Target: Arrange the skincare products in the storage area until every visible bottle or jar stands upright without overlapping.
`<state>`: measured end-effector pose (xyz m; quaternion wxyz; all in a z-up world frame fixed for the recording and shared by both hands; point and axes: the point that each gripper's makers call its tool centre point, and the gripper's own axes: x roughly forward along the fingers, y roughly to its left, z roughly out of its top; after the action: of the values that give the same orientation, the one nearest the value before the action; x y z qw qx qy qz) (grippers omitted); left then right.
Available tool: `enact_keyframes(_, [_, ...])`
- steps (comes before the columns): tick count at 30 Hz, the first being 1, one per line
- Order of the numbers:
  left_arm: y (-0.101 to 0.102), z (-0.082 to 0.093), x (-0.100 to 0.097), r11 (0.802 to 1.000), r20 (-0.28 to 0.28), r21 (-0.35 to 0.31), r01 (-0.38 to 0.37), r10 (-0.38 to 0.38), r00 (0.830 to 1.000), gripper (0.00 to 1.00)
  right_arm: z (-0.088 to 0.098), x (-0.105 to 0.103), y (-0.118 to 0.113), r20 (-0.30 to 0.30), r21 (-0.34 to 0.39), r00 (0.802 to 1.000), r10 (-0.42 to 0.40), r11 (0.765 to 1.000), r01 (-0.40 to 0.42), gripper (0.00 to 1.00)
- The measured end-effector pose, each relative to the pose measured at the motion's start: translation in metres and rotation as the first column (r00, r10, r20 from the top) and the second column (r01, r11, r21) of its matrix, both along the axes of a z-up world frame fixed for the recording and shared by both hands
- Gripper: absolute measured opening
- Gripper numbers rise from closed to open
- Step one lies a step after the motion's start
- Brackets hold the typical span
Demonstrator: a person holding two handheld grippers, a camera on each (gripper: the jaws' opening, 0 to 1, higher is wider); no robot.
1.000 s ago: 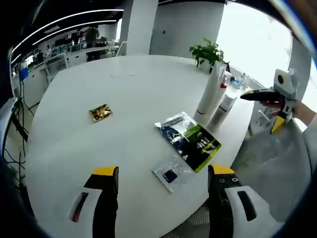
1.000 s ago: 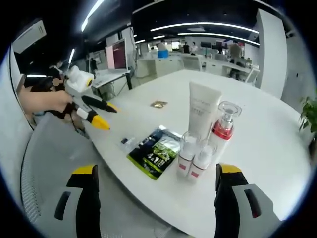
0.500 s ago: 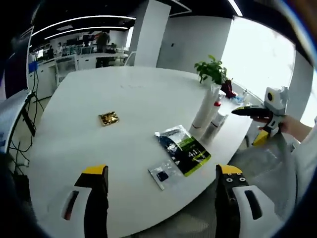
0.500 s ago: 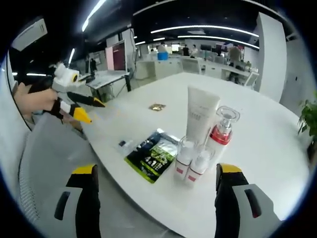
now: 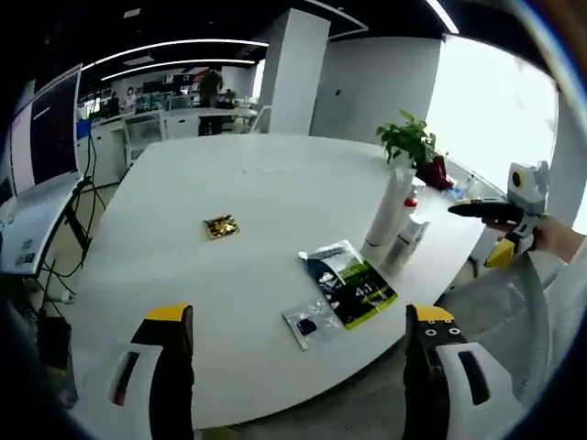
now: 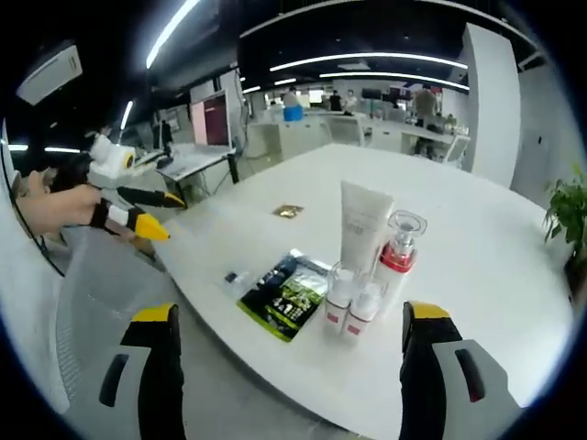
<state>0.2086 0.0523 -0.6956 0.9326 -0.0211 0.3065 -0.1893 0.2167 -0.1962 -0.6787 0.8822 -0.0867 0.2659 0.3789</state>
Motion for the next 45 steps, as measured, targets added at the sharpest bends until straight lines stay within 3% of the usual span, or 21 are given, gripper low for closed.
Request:
enact_keyframes(4, [0.001,-0.002,-0.005,0.999,-0.028,0.023,-0.034,0.035,0.999,0.91,0.000,0.000,-0.001,0.008,-0.006,1.000,0.000,1.000,0.000,1.00])
enact_keyframes(10, [-0.001,0.007,-0.008,0.997,-0.021,0.009,-0.074,0.074,0.997,0.89,-0.005,0.000,0.002,0.005,-0.024,1.000,0.018,1.000,-0.018,1.00])
enact_keyframes(23, [0.014,-0.018,-0.001,0.996,-0.106,-0.013,-0.087,0.086,0.991,0.89,-0.011,0.007,-0.005,-0.004,-0.016,0.999,-0.031,0.999,0.031,1.00])
enact_keyframes(28, [0.015,-0.023,0.003,0.998,-0.120,0.010,-0.063,0.064,0.991,0.89,-0.013,0.006,-0.003,-0.014,-0.020,0.999,-0.034,0.999,0.033,1.00])
enact_keyframes(37, [0.017,-0.039,0.010,0.997,-0.213,0.034,-0.070,0.076,0.974,0.87,-0.014,0.005,-0.005,-0.023,-0.029,0.999,-0.042,0.999,0.041,1.00])
enact_keyframes(45, [0.019,-0.048,0.032,0.995,-0.269,0.079,-0.061,0.080,0.960,0.86,-0.012,0.006,-0.005,0.007,-0.035,0.999,-0.033,0.999,0.033,1.00])
